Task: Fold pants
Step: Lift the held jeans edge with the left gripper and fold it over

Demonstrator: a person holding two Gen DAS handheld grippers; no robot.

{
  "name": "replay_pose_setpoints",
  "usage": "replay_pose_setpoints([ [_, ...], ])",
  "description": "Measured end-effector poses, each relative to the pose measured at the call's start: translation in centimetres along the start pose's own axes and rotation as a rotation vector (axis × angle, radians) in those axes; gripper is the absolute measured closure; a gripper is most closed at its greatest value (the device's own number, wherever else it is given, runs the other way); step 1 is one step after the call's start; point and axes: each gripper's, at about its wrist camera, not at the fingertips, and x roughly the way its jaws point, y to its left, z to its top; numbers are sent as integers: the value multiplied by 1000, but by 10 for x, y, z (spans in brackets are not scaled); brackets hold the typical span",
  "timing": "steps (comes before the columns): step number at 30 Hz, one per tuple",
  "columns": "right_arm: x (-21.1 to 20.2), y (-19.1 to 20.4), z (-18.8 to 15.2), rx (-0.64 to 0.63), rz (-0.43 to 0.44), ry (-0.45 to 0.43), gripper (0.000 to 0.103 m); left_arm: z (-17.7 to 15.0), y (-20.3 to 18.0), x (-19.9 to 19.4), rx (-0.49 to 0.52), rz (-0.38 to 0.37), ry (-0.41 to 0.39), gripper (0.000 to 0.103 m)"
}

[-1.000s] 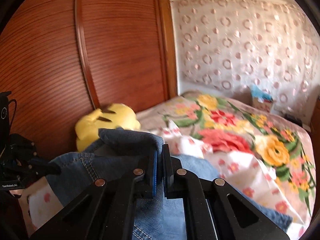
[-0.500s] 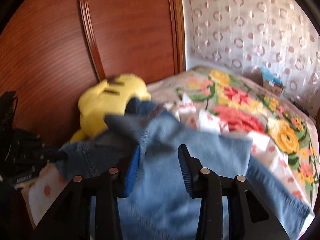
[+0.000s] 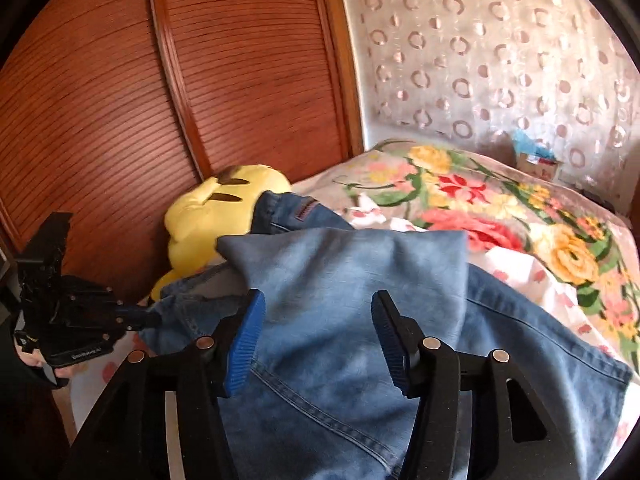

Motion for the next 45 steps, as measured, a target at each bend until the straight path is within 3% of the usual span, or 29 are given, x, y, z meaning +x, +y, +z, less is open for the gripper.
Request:
replay_pose_setpoints([
  [13, 26, 13, -56, 21, -132, 161, 46, 9, 3, -24, -4, -9, -25, 99],
  [18, 29, 15, -53, 33, -132, 147, 46, 32, 12, -27, -27, 5, -72, 73],
  [19, 28, 15, -50, 34, -131, 143, 46, 37, 13, -23, -28, 3, -73, 63],
  [20, 29, 15, -51, 38, -130, 141, 46, 42, 14, -17, -31, -2, -71, 62],
  [32, 32, 16, -64, 17, -145, 123, 46, 80, 29, 66, -66, -10, 52, 62],
  [41, 31, 7, -63, 59, -111, 108, 45, 108, 29, 68, -74, -74, -11, 64],
  [42, 31, 6, -63, 62, -108, 106, 45, 111, 27, 69, -69, -78, -12, 65],
  [45, 32, 4, -63, 72, -102, 102, 46, 119, 25, 76, -60, -87, -13, 82],
])
